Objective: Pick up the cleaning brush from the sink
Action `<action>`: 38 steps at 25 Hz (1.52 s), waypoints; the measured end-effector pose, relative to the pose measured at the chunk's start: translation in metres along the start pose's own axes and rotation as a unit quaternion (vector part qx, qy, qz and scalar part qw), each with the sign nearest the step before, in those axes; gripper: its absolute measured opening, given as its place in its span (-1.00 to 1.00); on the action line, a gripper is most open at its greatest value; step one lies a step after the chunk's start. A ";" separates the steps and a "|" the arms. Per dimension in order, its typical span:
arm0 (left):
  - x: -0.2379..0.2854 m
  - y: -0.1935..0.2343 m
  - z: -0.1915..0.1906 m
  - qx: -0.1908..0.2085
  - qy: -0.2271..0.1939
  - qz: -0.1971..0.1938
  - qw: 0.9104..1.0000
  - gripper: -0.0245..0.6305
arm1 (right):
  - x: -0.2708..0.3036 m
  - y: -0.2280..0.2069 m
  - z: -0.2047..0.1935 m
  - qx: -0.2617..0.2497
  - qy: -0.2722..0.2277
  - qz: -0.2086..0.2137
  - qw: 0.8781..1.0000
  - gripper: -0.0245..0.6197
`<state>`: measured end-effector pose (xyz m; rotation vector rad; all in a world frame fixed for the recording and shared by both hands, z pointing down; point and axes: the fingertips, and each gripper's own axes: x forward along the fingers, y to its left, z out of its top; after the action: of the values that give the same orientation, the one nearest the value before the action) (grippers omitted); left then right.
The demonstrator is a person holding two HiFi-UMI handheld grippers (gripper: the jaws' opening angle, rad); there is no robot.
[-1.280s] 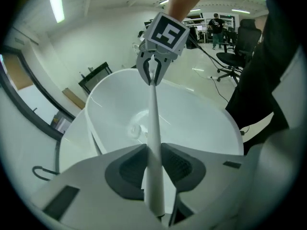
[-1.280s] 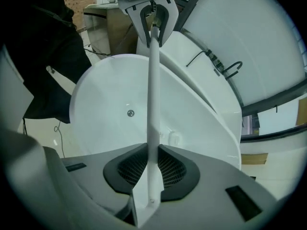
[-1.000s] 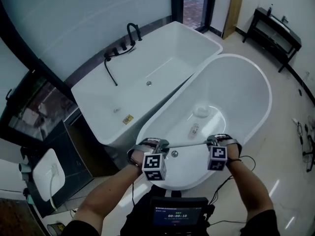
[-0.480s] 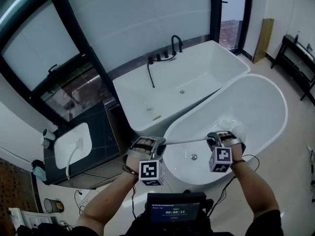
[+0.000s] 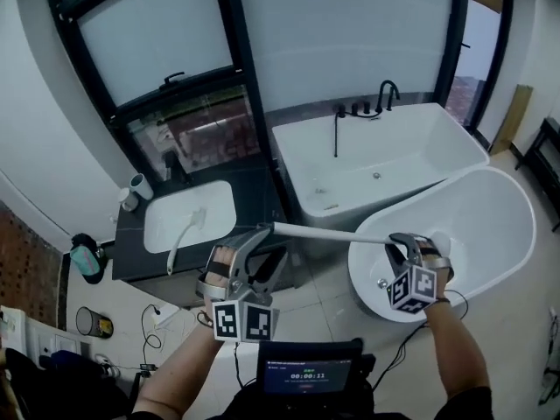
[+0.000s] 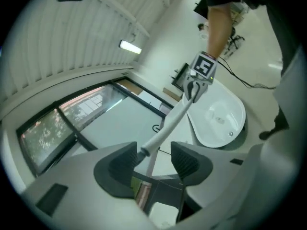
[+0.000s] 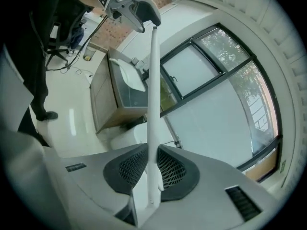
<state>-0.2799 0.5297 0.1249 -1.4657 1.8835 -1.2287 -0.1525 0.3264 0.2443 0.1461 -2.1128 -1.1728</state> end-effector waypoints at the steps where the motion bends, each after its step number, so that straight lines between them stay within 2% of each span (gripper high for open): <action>1: -0.028 0.015 -0.023 -0.032 -0.007 0.008 0.999 -0.20 | -0.003 0.011 0.027 0.014 -0.007 -0.007 1.000 -0.77; 3: -0.077 0.040 -0.072 -0.099 -0.006 0.030 0.995 -0.20 | -0.005 0.030 0.080 0.048 -0.024 -0.018 0.998 -0.77; 6: -0.136 0.064 -0.126 -0.205 -0.002 0.062 0.977 -0.20 | -0.011 0.055 0.143 0.097 -0.051 -0.020 0.994 -0.77; 9: -0.185 0.064 -0.157 -0.260 0.011 0.077 0.963 -0.24 | -0.030 0.086 0.187 0.150 -0.081 -0.012 0.985 -0.77; 11: -0.210 0.060 -0.167 -0.291 0.002 0.077 0.954 -0.24 | -0.044 0.100 0.209 0.183 -0.100 -0.009 0.978 -0.77; 14: -0.241 0.063 -0.175 -0.331 -0.015 0.115 0.936 -0.28 | -0.058 0.107 0.238 0.220 -0.131 -0.010 0.967 -0.77; 16: -0.262 0.068 -0.182 -0.373 -0.022 0.148 0.916 -0.33 | -0.064 0.110 0.256 0.251 -0.155 -0.006 0.955 -0.77; 19: -0.295 0.079 -0.199 -0.459 -0.038 0.202 0.864 -0.55 | -0.068 0.111 0.287 0.306 -0.194 0.012 0.932 -0.77; 20: -0.305 0.080 -0.205 -0.478 -0.035 0.217 0.850 -0.59 | -0.071 0.110 0.295 0.321 -0.206 0.017 0.924 -0.77; 21: -0.315 0.079 -0.210 -0.489 -0.029 0.228 0.842 -0.70 | -0.073 0.110 0.302 0.335 -0.217 0.021 0.917 -0.77; 22: -0.324 0.076 -0.214 -0.494 -0.022 0.234 0.837 -0.91 | -0.074 0.110 0.306 0.348 -0.228 0.022 0.909 -0.77; 28: -0.351 0.052 -0.248 -0.533 0.023 0.257 0.806 -0.91 | -0.081 0.103 0.340 0.421 -0.291 0.036 0.859 -0.77; 31: -0.352 0.042 -0.257 -0.550 0.035 0.253 0.795 -0.91 | -0.086 0.099 0.351 0.443 -0.317 0.033 0.838 -0.77; 32: -0.352 0.042 -0.258 -0.554 0.034 0.251 0.793 -0.91 | -0.088 0.098 0.354 0.448 -0.323 0.030 0.833 -0.77; 36: -0.352 0.047 -0.257 -0.555 0.024 0.243 0.795 -0.91 | -0.099 0.096 0.361 0.471 -0.337 0.021 0.815 -0.77; 38: -0.350 0.049 -0.259 -0.555 0.022 0.241 0.796 -0.91 | -0.101 0.093 0.364 0.473 -0.343 0.017 0.811 -0.77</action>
<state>-0.3924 0.9520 0.1554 -1.1940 2.9460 0.2166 -0.2844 0.6771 0.1404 0.1381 -3.1653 0.0174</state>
